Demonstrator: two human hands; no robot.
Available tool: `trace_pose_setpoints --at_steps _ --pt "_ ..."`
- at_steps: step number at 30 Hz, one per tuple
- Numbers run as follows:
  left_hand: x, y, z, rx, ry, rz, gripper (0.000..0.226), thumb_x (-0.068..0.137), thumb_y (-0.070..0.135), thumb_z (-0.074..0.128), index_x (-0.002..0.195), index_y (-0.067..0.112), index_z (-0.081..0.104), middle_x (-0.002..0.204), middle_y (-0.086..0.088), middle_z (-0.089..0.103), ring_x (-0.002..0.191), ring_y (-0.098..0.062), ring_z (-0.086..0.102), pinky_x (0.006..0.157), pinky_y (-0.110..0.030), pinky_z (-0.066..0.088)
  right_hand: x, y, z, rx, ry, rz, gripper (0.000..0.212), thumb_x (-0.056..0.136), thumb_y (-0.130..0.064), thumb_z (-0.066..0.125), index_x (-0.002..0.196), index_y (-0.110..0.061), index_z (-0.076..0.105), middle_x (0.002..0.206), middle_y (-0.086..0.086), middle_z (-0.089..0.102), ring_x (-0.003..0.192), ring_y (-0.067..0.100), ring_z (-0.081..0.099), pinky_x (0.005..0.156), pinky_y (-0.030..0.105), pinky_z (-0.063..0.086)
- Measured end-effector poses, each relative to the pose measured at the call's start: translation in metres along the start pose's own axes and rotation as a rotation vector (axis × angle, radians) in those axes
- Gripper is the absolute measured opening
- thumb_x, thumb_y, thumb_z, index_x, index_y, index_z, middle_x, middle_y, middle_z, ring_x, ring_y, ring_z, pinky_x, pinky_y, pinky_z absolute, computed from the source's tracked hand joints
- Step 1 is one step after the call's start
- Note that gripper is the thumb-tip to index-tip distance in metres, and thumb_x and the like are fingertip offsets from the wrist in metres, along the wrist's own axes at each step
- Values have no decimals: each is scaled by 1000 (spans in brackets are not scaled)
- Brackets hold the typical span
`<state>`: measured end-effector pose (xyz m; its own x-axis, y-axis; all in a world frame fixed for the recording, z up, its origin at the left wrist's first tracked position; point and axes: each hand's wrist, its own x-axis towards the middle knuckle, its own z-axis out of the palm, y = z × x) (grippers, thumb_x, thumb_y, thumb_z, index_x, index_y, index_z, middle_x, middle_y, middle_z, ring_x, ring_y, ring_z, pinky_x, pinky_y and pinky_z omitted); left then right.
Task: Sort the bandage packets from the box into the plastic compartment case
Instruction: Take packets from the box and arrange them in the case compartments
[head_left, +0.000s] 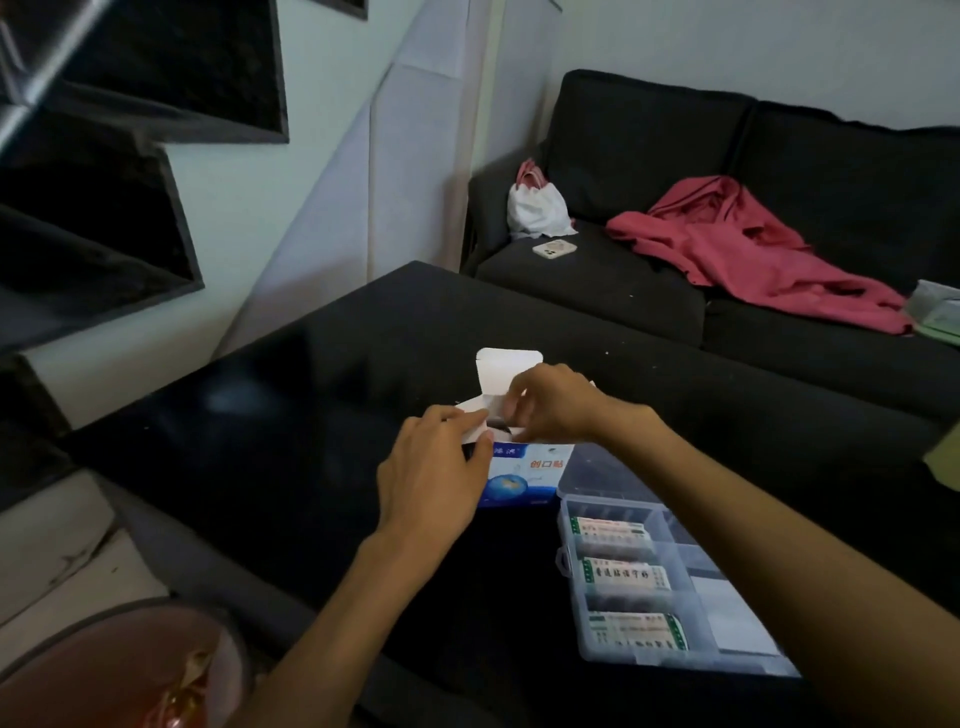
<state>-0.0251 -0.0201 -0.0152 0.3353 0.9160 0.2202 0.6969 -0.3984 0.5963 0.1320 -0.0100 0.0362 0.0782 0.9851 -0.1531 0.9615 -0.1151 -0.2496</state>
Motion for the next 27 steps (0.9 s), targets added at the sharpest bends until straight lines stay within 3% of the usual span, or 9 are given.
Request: trace_pose_setpoints --at_steps 4,9,13,17,19,22,27 --pt "0 4 0 -15 -14 -7 41 95 41 48 136 34 46 137 7 46 124 -9 41 90 -30 44 -3 2 -11 26 -169 1 19 84 -5 64 101 -11 68 109 6 64 105 20 59 82 25 50" --pt "1 4 -1 -2 1 -21 42 96 41 46 136 33 46 137 7 47 124 -10 42 90 -30 44 -7 7 -17 49 -62 -85 30 83 -9 67 112 -10 66 116 6 65 103 15 59 76 20 48" --pt "2 5 0 -13 -1 -13 42 96 41 46 137 34 45 138 7 46 125 -10 41 91 -32 45 -12 18 -22 188 -34 -47 33 86 -11 63 119 -8 62 126 8 60 109 17 56 90 29 47" --pt "2 5 1 -2 -3 -11 42 96 41 46 137 34 45 139 7 45 126 -10 40 92 -32 45 -14 19 -21 184 -134 -55 20 87 -13 64 106 -17 67 120 3 62 110 16 56 86 28 48" --pt "2 5 1 -7 -2 -17 42 96 41 46 137 34 46 138 8 45 126 -10 40 92 -32 44 -12 13 -19 99 -174 -69 24 83 -10 67 101 -25 64 118 0 62 112 17 56 84 27 48" --pt "1 6 -1 -6 -10 -19 41 96 41 45 137 34 45 138 7 45 126 -10 39 92 -32 44 -7 7 -19 -4 -115 -81 36 82 -9 68 116 -18 62 124 3 59 114 17 54 85 25 43" --pt "2 5 -3 -7 -3 -15 43 95 41 47 137 33 45 139 8 44 126 -9 40 92 -32 43 -13 15 -28 173 5 -72 34 87 -12 62 122 -10 60 129 8 56 106 13 50 85 24 41"
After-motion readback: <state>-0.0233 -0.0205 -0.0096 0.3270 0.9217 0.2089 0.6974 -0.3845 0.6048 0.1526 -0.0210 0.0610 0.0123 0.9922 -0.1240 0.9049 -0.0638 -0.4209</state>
